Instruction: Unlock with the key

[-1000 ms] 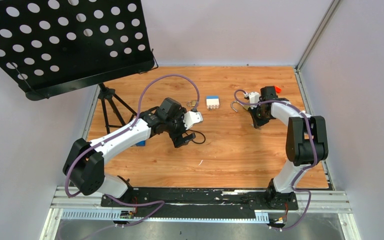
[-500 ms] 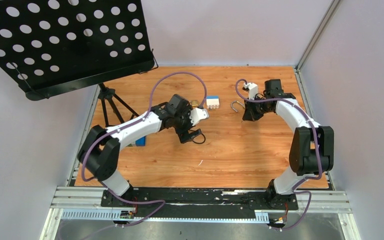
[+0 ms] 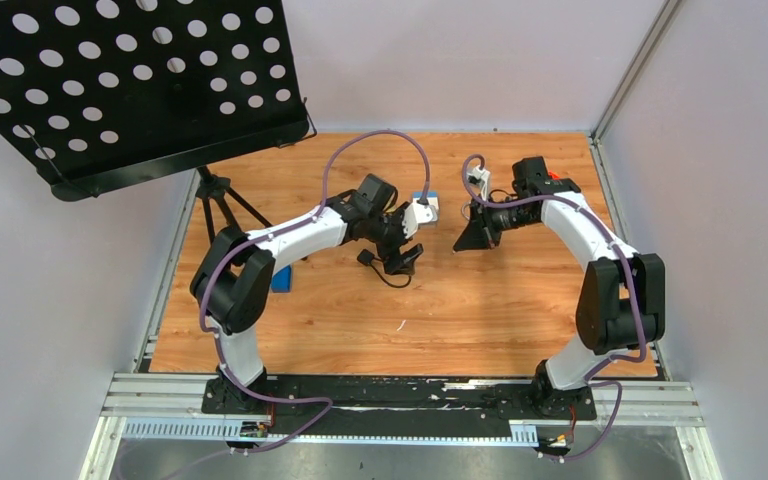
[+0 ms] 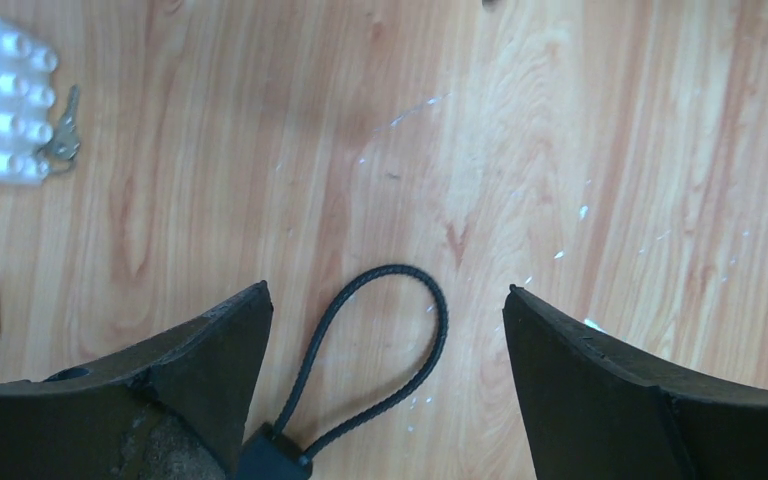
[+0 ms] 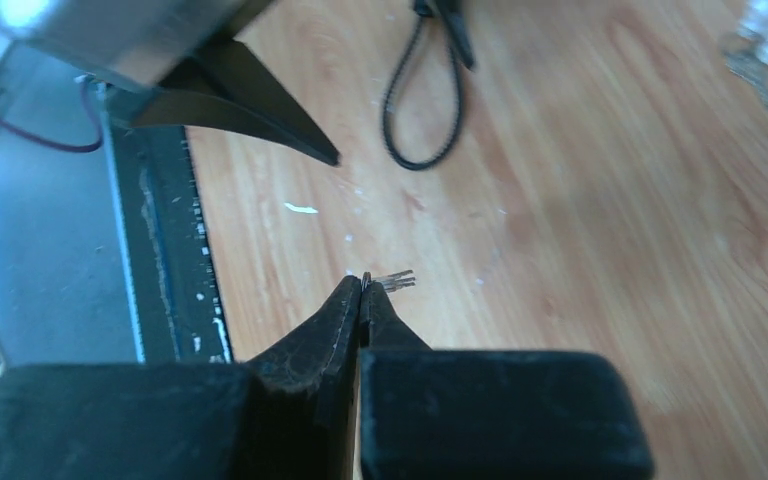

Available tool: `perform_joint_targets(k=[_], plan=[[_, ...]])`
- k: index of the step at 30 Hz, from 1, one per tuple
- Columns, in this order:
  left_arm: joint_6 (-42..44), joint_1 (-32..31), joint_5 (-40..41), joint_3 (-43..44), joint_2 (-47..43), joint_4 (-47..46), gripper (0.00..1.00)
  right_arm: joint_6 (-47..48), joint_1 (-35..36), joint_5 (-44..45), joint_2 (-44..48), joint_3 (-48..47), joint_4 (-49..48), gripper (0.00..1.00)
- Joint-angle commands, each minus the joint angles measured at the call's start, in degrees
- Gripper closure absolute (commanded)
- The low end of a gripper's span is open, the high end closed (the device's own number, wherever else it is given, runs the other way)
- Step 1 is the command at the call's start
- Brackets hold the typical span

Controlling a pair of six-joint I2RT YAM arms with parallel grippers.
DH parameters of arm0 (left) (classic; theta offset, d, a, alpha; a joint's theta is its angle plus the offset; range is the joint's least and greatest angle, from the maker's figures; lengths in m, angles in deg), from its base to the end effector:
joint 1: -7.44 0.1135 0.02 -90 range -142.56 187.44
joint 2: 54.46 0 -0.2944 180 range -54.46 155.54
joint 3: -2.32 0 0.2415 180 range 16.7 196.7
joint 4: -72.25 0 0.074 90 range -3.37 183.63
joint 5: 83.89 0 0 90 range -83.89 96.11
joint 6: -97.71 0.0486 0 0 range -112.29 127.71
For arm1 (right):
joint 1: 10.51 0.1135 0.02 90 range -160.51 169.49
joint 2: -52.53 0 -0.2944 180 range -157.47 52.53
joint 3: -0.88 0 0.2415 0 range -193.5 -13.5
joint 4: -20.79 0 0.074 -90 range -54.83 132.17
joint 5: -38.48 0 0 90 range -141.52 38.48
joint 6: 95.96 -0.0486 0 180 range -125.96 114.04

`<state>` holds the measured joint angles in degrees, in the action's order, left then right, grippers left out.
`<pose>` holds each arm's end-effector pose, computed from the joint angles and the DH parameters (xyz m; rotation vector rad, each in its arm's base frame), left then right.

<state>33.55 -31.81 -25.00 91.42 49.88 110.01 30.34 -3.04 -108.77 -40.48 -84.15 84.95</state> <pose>0.2904 -0.2697 0.2429 1.5148 1.9482 -0.7753 0.2975 0.0802 0.2785 -1.0680 2.1156 1.1558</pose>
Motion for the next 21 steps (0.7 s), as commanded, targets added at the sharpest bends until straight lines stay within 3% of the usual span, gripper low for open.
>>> perform_joint_targets(k=[1, 8, 16, 21], plan=[[-2.1, 0.0, -9.9, 1.5, 1.0, -3.3, 0.09, 7.3, 2.7, -11.0, 2.2, -1.7, 5.4, 1.0], [-2.5, -0.4, -14.2, 1.9, -1.7, -2.8, 0.12, 8.4, 7.2, -12.6, 5.1, -1.2, 6.4, 1.0], [-1.9, -4.6, -12.7, -6.3, -13.1, -7.6, 0.13, -3.7, 10.9, -6.8, 16.6, 5.2, -7.6, 1.0], [-2.8, -5.4, -8.6, -11.2, -21.6, -13.5, 0.14, -8.5, 11.2, -8.2, 22.7, 8.4, -14.4, 1.0]])
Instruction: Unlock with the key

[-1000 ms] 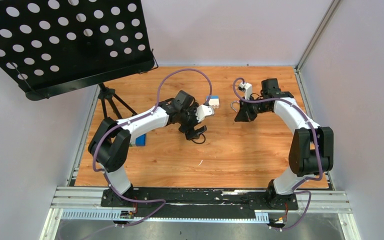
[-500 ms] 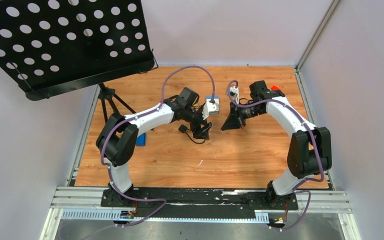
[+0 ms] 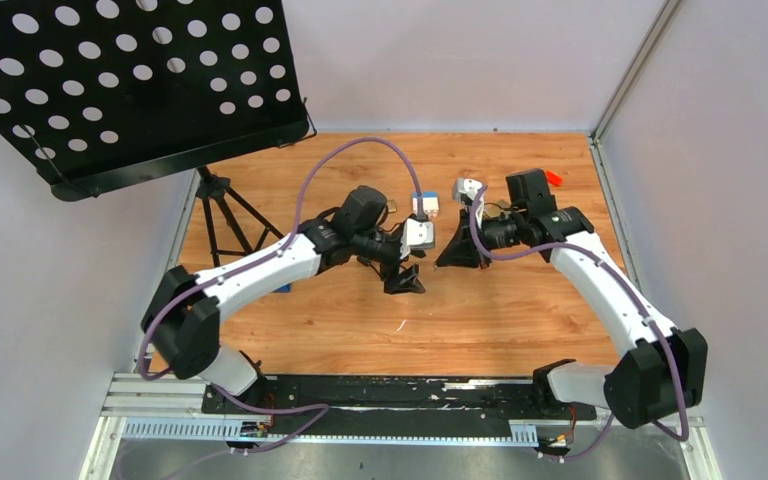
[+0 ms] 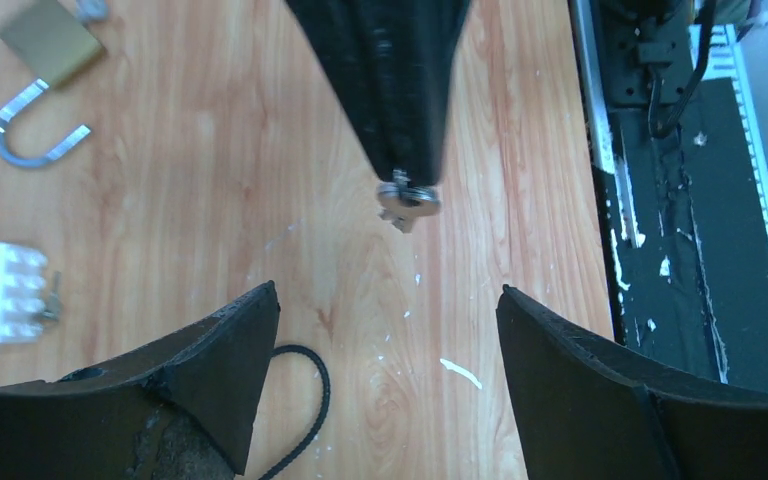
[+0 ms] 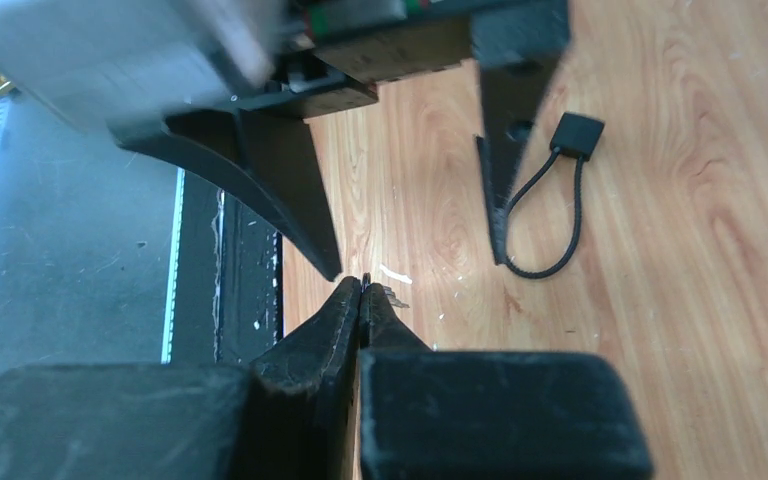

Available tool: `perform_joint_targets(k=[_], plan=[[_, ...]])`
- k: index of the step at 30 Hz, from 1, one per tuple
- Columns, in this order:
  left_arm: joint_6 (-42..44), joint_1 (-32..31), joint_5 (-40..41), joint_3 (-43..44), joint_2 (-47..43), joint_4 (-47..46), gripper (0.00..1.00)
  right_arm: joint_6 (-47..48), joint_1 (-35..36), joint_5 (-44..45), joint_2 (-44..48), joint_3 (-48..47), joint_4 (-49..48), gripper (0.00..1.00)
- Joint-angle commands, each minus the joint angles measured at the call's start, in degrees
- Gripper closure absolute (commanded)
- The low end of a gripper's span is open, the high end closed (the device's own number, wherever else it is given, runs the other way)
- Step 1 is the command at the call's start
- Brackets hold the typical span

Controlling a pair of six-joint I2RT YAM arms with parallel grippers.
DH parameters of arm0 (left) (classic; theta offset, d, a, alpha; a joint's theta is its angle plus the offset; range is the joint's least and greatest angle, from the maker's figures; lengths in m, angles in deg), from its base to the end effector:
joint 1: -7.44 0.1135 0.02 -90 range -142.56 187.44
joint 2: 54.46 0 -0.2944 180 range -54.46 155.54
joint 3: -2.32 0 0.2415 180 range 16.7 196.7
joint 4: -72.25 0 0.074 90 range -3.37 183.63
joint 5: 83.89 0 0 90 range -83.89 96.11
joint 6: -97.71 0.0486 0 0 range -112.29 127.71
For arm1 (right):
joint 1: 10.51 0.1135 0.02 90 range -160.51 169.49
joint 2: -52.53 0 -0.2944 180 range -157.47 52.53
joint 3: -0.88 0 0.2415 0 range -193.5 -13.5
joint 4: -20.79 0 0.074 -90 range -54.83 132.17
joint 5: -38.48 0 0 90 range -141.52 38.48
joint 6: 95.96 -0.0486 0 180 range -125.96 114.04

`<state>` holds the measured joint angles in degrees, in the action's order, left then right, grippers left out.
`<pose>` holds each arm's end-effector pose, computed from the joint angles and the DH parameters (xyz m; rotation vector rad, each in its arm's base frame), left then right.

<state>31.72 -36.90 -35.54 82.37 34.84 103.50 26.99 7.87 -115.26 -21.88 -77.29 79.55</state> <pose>0.2196 -0.2598 0.2974 1.5705 1.6195 -1.0127 0.2108 0.1160 0.3347 -1.2999 1.7405 1.2294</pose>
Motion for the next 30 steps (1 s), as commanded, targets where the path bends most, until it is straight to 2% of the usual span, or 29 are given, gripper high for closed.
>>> perform_joint_targets(k=[1, 8, 14, 18, 24, 30], plan=[[-0.8, -0.3, 2.0, -2.4, -7.5, -7.4, 0.14, -5.6, 0.2, -2.1, 4.7, 1.6, -9.8, 1.0], [-1.0, -2.8, 4.8, -1.8, -9.4, -10.1, 0.18, -8.6, 1.0, -3.7, 6.3, 0.2, -12.0, 1.0], [-2.5, -4.3, 7.4, -1.0, -8.7, -11.4, 0.32, -11.4, 1.1, -2.7, 7.4, -0.5, -13.7, 1.0], [-2.4, -4.4, 8.2, -0.6, -9.1, -10.5, 0.49, -11.4, 1.1, -1.7, 7.9, -0.6, -13.4, 1.0], [-2.1, -4.7, 8.2, -0.1, -9.6, -8.8, 0.65, -11.0, 1.1, 0.6, 8.2, -0.1, -13.1, 1.0], [-1.7, -5.1, 7.6, 0.0, -9.9, -8.0, 0.68, -11.2, 1.1, 1.6, 7.9, 0.0, -13.3, 1.0]])
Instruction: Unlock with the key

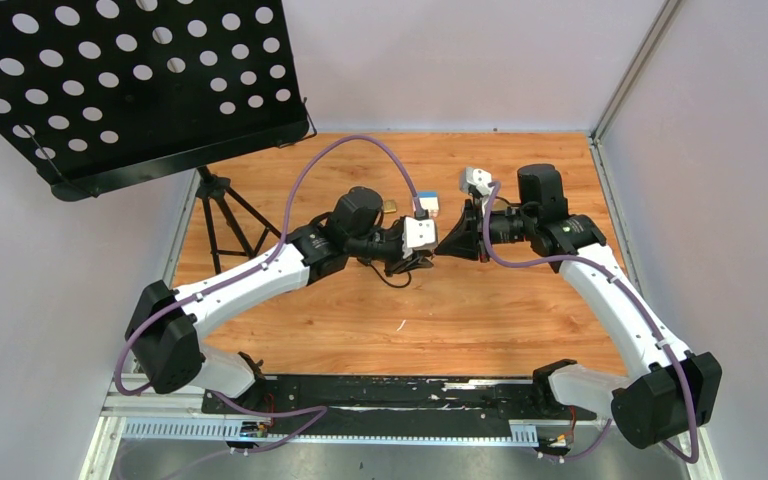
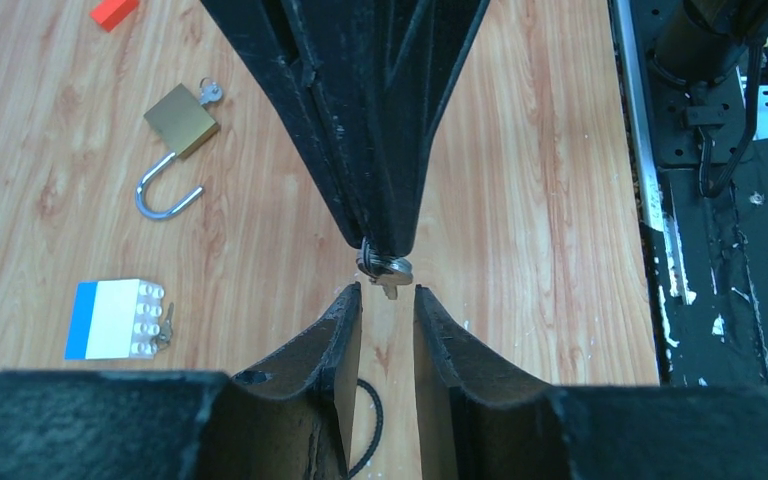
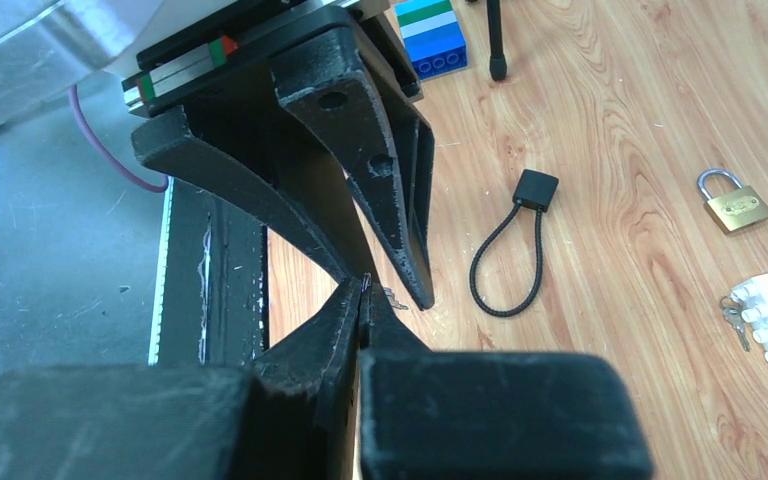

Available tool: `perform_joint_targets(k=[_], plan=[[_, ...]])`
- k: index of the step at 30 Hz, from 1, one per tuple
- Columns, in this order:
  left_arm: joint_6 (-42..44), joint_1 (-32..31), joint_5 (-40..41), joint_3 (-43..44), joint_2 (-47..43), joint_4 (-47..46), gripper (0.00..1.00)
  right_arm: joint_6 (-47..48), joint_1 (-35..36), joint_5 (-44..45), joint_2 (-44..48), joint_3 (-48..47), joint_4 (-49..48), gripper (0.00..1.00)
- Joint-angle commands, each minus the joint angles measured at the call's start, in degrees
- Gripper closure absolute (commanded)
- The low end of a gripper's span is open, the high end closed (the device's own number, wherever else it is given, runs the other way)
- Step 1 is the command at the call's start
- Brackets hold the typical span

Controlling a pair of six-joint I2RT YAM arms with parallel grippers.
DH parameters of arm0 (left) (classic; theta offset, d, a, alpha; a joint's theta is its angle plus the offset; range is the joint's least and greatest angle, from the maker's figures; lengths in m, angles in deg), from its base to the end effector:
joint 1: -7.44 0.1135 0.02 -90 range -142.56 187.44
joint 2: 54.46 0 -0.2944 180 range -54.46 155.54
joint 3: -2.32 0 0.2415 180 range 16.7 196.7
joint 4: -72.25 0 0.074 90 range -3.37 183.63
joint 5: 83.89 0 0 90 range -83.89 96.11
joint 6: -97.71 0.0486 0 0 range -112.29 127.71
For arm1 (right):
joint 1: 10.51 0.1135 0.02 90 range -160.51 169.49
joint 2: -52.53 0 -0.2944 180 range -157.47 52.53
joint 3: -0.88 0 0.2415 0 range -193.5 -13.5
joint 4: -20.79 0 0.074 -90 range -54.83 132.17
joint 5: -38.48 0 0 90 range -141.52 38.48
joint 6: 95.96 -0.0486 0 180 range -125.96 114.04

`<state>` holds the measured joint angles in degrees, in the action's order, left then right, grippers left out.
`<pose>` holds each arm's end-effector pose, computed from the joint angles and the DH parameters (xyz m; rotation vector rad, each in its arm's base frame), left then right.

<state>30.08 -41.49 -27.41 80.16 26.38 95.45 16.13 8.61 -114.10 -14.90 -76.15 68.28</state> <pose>0.1881 -0.2567 0.3409 1.4869 1.4225 -0.8820 0.1949 0.1132 0.3664 -1.2309 1.6244 1.1622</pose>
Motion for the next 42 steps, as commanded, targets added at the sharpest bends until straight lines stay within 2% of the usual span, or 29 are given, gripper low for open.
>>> perform_joint_targets(k=[1, 11, 20, 25, 30, 33, 42], plan=[[0.0, -0.6, -0.8, 2.3, -1.6, 0.0, 0.68, -0.5, 0.4, 0.5, 0.9, -1.1, -2.1, 1.0], [0.3, -1.1, -0.8, 3.4, -1.4, 0.7, 0.7, -2.0, 0.4, 0.8, 0.5, -0.5, -3.1, 1.0], [0.2, -1.2, 0.3, 4.1, -1.5, 0.8, 0.76, -2.3, 0.4, 1.2, 0.8, 0.3, -3.4, 1.0], [0.1, -1.2, 0.3, 4.3, -1.0, 1.0, 0.84, -2.5, 0.4, 1.3, 0.9, 0.3, -3.5, 1.0], [0.4, -1.2, -0.3, 3.6, -1.2, 1.0, 0.98, -2.1, 0.4, 2.2, 1.4, 0.8, -3.5, 1.0], [0.5, -1.1, -0.4, 3.0, -1.7, 1.0, 1.0, -1.6, 0.4, 3.2, 1.7, 1.4, -3.5, 1.0], [2.9, -1.2, -1.6, 0.6, -5.2, 4.4, 1.0, 1.1, 0.4, 10.4, 4.2, 3.4, -3.2, 0.87]])
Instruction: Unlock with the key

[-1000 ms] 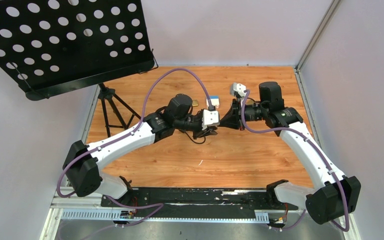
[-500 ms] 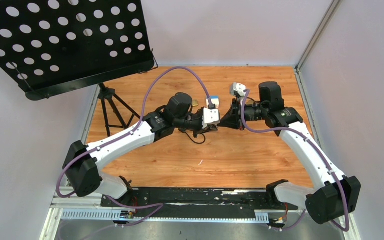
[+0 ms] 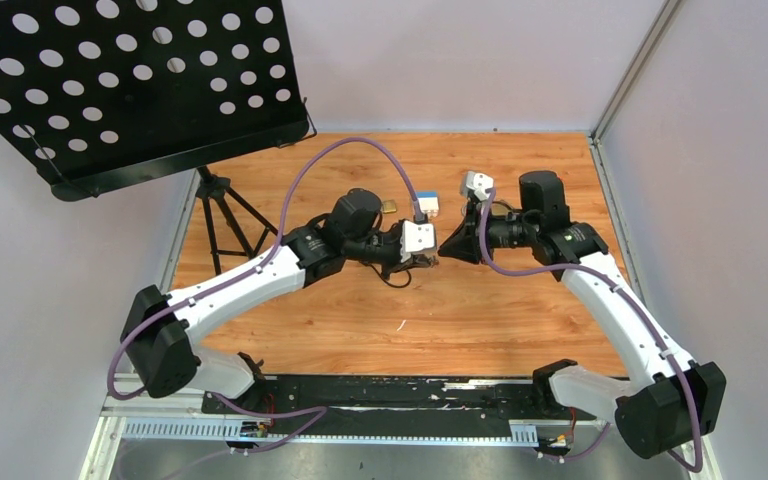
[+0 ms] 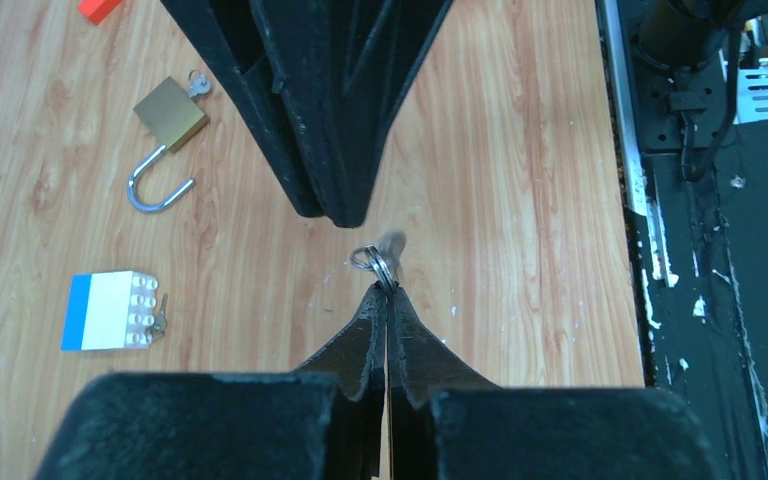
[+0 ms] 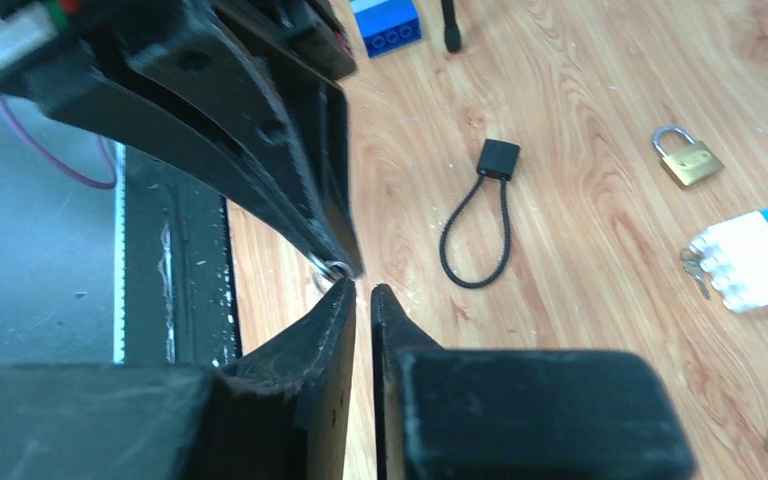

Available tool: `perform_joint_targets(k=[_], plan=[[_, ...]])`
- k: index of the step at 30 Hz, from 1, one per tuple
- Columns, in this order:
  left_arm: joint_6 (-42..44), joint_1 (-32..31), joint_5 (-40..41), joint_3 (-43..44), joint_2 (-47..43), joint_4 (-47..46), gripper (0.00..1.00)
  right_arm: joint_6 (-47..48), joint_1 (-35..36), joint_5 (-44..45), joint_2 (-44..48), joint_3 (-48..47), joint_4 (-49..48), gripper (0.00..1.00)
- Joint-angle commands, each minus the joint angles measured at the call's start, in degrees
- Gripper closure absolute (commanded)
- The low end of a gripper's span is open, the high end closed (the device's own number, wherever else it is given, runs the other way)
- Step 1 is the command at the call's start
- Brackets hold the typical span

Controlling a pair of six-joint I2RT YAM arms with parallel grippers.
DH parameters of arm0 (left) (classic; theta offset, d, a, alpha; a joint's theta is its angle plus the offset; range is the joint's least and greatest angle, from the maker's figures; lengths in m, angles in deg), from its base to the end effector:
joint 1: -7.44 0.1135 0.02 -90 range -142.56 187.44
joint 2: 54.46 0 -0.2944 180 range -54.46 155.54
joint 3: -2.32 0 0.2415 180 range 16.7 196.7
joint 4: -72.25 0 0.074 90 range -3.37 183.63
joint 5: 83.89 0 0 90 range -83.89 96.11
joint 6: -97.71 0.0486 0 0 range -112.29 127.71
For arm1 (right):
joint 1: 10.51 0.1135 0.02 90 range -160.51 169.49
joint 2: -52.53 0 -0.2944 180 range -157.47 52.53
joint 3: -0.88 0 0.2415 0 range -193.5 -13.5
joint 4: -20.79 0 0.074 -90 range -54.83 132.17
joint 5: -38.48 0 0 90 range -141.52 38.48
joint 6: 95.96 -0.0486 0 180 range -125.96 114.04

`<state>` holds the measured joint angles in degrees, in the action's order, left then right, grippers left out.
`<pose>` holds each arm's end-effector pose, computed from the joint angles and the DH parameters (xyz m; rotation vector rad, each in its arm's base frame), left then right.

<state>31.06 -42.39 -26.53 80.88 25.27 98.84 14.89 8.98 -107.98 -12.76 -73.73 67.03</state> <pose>0.1804 -0.2543 0.3447 1.5144 1.4314 -0.8686 0.1900 0.1102 0.3595 -1.1902 1.6884 1.0593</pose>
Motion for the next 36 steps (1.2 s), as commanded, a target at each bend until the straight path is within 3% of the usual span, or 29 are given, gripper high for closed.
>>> perform_joint_targets(k=[1, 5, 12, 20, 26, 33, 36], plan=[[2.4, -0.3, -2.9, -0.1, -4.3, 1.7, 1.0, 2.5, 0.0, 4.8, 2.2, 1.2, -2.0, 0.84], [3.1, -0.3, -5.5, -0.1, -4.5, 4.4, 1.0, 4.0, 0.0, 4.3, 2.0, 1.5, -1.2, 0.71], [2.6, -0.2, -7.0, 0.3, -2.9, 5.5, 1.0, 9.2, 0.1, -4.7, 2.3, 1.4, 1.8, 0.48], [0.1, -0.3, -6.6, 0.2, -2.0, 2.9, 1.0, 16.0, 4.0, -6.2, 1.5, 2.0, 5.9, 0.41], [-1.4, -0.3, -8.3, 1.0, -0.2, 2.8, 1.0, 13.0, 6.3, -2.7, -1.2, 1.8, 1.6, 0.51], [-1.0, -0.3, -7.7, 0.5, -0.4, 3.2, 1.0, 13.0, 7.6, 1.7, -2.7, 1.1, 1.3, 0.89], [-0.6, -0.3, -7.3, 0.0, -1.0, 2.9, 1.0, 13.7, 7.7, 3.9, -1.8, 1.9, 1.5, 0.91]])
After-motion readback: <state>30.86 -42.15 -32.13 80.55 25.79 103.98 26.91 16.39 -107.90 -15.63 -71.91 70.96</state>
